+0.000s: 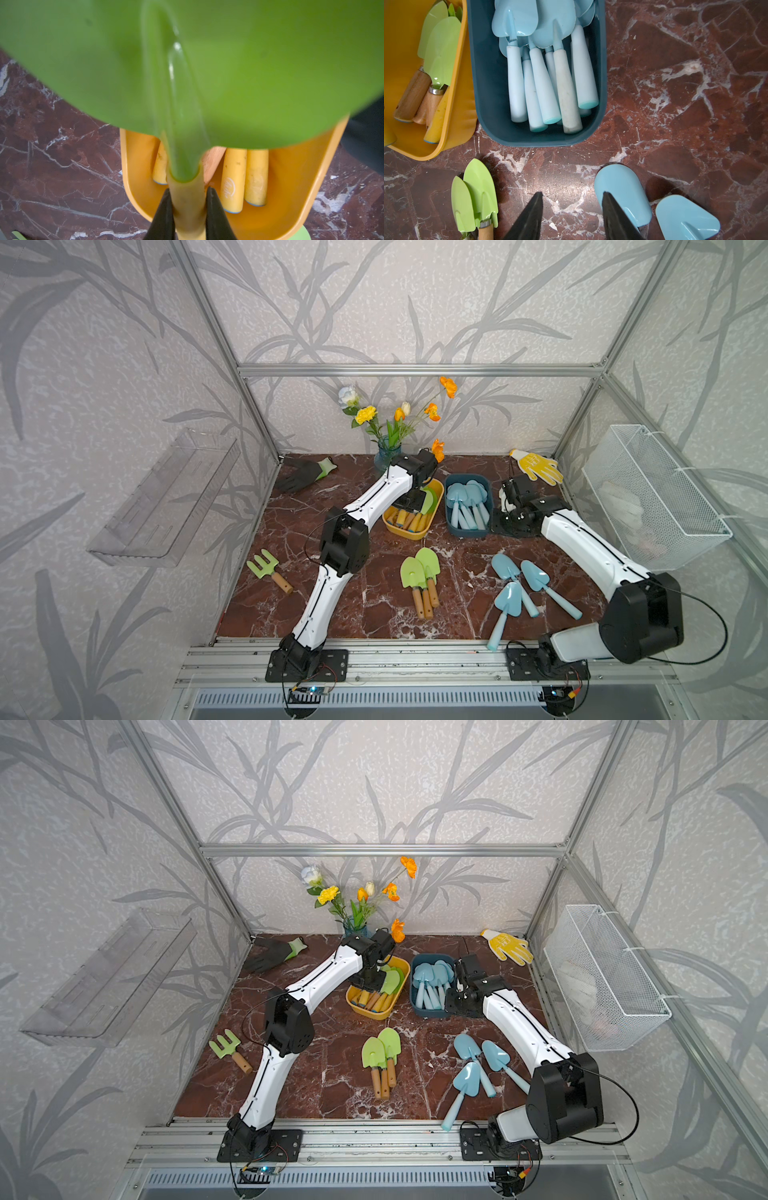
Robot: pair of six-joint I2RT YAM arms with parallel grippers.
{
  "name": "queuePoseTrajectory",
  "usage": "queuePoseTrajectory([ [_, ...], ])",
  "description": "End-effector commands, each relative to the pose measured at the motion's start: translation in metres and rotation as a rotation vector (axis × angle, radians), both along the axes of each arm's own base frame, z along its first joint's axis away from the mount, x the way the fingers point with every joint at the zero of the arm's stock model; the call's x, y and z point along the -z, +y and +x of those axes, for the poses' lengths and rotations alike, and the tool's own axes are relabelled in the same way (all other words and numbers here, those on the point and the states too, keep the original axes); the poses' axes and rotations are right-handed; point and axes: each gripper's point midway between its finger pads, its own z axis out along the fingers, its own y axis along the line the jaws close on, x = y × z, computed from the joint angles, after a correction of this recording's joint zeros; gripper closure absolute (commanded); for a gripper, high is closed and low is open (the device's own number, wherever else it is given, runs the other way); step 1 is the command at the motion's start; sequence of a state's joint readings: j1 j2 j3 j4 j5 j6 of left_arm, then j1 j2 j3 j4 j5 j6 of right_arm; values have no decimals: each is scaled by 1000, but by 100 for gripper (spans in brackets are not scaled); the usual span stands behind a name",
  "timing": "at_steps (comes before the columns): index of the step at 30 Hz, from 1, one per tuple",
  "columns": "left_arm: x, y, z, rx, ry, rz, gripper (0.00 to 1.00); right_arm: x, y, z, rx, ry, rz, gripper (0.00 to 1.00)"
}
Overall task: Sort the small shovels by color and place them into the storage box
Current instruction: Place the shovel in the storage box.
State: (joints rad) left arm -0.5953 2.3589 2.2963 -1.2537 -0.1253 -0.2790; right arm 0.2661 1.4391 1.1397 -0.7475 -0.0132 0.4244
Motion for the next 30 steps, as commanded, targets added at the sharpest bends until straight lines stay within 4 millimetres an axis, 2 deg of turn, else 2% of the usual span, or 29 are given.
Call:
queuePoseTrajectory([
  [1, 15, -7, 5, 13, 19, -26, 100, 0, -10, -13, 33, 17, -25, 52],
  [5, 35, -5, 0, 3, 67, -3, 100, 1, -15, -19, 43, 28, -39, 52],
  [9, 43, 4, -17, -5, 105, 17, 100, 2, -17, -25, 52, 28, -43, 52],
  [16, 62, 12, -66, -28, 199, 21, 100, 9, -19, -32, 59, 41, -37, 52],
  [20, 61, 9, -87, -51, 235, 1, 100, 11, -17, -34, 53, 45, -31, 52],
  [21, 58, 7, -88, -57, 232, -6, 92, 12, -17, -34, 54, 45, -29, 52],
  [25, 33, 6, -83, -87, 178, -24, 41, 12, -15, -35, 48, 40, -17, 52],
  [28, 0, 2, -70, -94, 104, -56, 26, 11, -14, -35, 42, 33, -9, 51],
  [30, -24, -2, -60, -94, 52, -83, 20, 11, -15, -37, 38, 31, -12, 51],
])
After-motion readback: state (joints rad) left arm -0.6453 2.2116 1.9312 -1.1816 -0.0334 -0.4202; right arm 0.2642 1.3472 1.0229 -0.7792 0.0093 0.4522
